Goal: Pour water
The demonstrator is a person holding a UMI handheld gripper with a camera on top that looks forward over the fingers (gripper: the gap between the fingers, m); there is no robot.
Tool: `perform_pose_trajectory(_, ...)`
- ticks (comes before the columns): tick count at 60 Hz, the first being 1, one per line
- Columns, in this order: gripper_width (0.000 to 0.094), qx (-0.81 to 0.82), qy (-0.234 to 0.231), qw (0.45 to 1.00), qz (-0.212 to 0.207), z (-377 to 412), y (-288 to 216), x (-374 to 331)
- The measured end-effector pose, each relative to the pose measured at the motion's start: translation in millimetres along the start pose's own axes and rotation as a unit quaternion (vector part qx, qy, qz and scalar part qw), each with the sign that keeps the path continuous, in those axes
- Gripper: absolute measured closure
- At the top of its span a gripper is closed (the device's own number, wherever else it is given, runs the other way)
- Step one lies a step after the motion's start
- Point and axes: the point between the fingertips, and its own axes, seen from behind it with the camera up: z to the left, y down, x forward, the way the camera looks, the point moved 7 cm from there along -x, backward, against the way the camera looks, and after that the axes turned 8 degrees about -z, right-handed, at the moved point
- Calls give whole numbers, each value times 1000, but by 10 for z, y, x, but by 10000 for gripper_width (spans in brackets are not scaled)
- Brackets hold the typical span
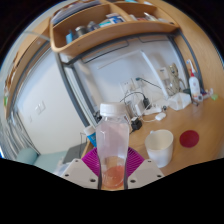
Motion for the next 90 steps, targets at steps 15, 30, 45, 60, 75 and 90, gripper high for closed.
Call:
perform_pose_trajectory(15,644,351,7,936,-5,61,-401,168)
perform_pose_trajectory(30,645,581,31,813,9,-27,-386,309)
perform_pose_trajectory(45,638,692,45,720,14,-50,-460,354)
perform_pose_trajectory(60,637,719,57,692,25,-127,-477,311)
perform_pose_trajectory(75,637,635,29,769,66,62,-632,232)
perform_pose_trajectory(90,616,198,6,978,62,-48,-1451,-15)
